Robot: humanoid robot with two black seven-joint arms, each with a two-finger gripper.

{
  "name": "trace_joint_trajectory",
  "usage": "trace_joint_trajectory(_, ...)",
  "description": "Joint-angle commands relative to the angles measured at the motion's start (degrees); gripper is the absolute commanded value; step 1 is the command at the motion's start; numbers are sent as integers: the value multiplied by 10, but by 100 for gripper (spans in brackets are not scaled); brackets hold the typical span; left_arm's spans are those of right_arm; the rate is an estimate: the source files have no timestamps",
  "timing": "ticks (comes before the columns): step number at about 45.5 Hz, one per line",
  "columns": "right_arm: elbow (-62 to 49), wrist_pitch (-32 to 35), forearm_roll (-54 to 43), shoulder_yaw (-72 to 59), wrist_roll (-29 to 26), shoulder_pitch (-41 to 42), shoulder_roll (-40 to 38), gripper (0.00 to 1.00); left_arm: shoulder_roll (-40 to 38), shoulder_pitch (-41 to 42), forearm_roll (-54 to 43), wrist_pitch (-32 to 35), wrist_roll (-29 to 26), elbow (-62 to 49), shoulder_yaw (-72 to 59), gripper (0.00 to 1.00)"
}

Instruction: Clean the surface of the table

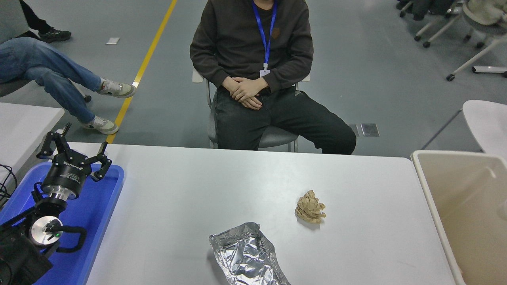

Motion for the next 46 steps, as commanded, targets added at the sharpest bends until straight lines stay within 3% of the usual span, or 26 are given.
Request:
trace_joint_trajectory(1, -35, -67, 1, -45, 7, -8, 61, 0, 0, 0, 0, 0, 0, 0, -1, 100)
trace_joint_trajectory(17, -36, -112, 1, -64, 1, -18, 75, 0, 0, 0, 0, 0, 0, 0, -1, 100)
trace_joint_trajectory(21, -36, -132, 1, -71, 1, -18, 75, 28, 0, 0, 0, 0, 0, 0, -1, 100)
trace_joint_trajectory(24, -36, -139, 1, -74, 2, -18, 75, 64, 0, 0, 0, 0, 0, 0, -1, 100)
trace_joint_trajectory(27, -36, -139, 1, -76, 2, -18, 75, 79, 0, 0, 0, 0, 0, 0, 0, 100)
trace_joint_trajectory(31, -36, -135, 2, -75, 2, -19, 75, 89, 0, 0, 1, 0, 0, 0, -1, 100)
trace_joint_trajectory(46, -37, -140, 119, -93, 2, -27, 73, 96, 0, 0, 0, 0, 0, 0, -1, 100)
